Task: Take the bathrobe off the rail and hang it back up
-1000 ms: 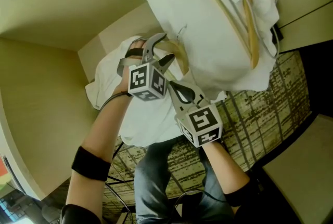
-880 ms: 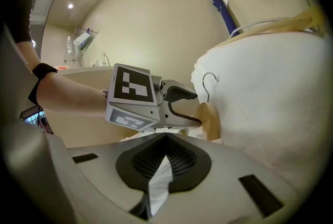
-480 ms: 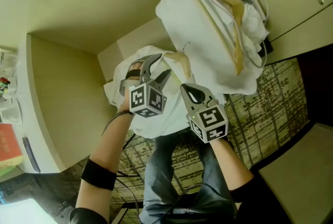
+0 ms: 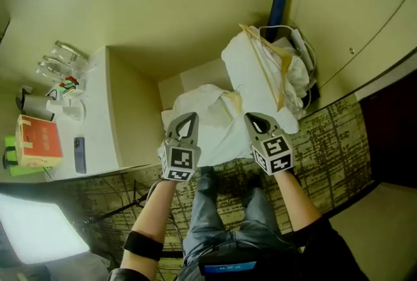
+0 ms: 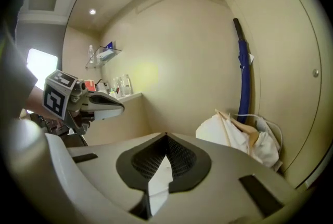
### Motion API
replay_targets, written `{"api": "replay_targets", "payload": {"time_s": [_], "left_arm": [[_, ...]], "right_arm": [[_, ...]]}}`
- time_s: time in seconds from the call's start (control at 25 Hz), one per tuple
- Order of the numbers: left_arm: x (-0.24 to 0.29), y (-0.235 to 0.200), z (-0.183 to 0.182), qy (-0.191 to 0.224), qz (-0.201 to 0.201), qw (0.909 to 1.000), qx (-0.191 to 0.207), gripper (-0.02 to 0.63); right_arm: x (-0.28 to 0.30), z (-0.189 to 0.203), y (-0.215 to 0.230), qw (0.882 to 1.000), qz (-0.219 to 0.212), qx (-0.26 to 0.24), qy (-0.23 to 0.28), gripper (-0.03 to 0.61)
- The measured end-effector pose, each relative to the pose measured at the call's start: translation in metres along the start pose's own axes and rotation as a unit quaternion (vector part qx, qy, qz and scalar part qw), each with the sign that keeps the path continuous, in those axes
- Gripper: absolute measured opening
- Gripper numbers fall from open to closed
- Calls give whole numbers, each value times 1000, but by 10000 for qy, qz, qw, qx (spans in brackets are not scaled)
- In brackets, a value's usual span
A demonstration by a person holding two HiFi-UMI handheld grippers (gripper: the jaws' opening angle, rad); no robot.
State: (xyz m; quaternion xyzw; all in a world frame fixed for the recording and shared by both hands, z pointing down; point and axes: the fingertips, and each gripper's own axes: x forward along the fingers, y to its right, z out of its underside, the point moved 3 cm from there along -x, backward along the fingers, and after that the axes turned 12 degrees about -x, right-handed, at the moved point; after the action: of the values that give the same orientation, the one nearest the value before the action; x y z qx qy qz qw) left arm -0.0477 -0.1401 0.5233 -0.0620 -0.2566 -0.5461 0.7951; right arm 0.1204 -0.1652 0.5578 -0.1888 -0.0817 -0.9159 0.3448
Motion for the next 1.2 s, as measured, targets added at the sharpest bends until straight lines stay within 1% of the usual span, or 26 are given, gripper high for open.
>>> {"api": "replay_targets", "payload": {"time_s": [0.08,0.2,0.24,0.4,0.48,0.56,0.8,0.92,1.0,1.2], "left_arm": [[-38,-9,-16,38,-261,9988,-422,2],[-89,-27,-33,158,-540,9934,-998,2],[-105,-33,-37,201,-589,9918,-1113,2],[-164,-51,-45,369,-643,9878,-1369,2],[-190,-58,-41,437,-670,9824,-1691,2],[-216,-63,-32,468,-683,9772,-1953,2],[-280,-76,4,594,-734,9691,-2281,1],[-306,-81,18,620,-706,9694,-2270,1],[-318,-82,24,658,-682,9700,-2240,0],[-341,-78,38,650,-657,9702,-2239,0]], "right_arm": [[-21,-20,0,9999,-20,-100,27,17],[-51,-47,0,9998,94,-174,67,17],[-60,-55,-4,9997,138,-171,94,17],[-88,-80,-32,9991,250,-300,136,17],[-99,-89,-48,9987,309,-398,124,17],[-109,-93,-66,9984,395,-394,121,17],[-132,-95,-132,9968,583,-549,-2,17],[-142,-95,-159,9965,713,-438,11,17],[-146,-96,-173,9960,763,-468,10,17],[-155,-92,-196,9956,812,-461,-17,17]]}}
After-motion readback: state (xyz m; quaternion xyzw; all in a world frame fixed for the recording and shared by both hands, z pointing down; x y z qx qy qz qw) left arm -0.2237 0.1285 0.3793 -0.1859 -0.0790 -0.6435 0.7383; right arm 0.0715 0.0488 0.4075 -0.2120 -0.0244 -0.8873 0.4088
